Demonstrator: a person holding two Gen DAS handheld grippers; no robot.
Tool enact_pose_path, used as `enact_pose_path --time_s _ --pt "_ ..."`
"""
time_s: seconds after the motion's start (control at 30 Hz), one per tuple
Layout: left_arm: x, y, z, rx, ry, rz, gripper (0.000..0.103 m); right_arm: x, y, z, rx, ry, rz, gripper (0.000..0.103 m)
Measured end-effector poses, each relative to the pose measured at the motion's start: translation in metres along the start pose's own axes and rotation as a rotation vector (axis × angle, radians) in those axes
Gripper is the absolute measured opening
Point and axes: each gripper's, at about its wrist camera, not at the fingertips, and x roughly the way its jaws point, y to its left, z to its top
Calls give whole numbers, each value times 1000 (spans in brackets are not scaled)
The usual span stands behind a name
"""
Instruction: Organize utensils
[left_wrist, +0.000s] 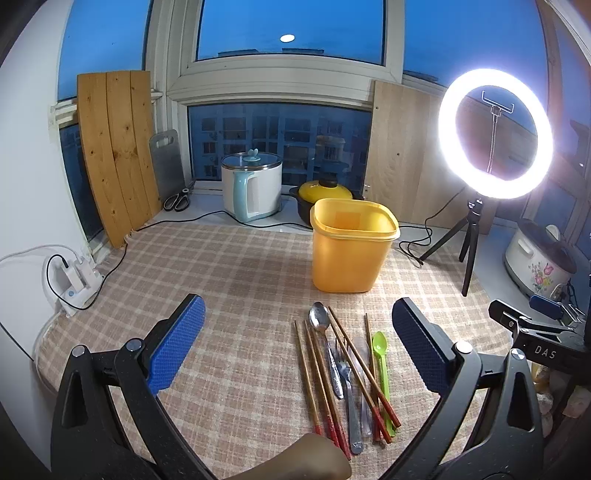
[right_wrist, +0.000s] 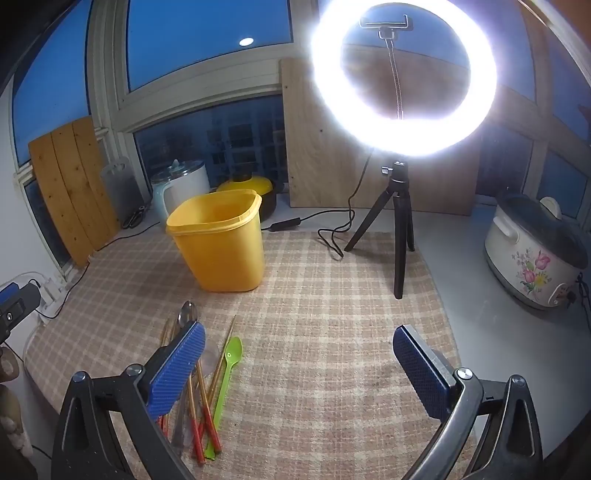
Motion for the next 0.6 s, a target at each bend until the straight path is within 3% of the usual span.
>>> enact_pose_path --time_s 0.6 --pt "0 -12 6 13 1 -1 103 3 0 3 -2 3 -2 103"
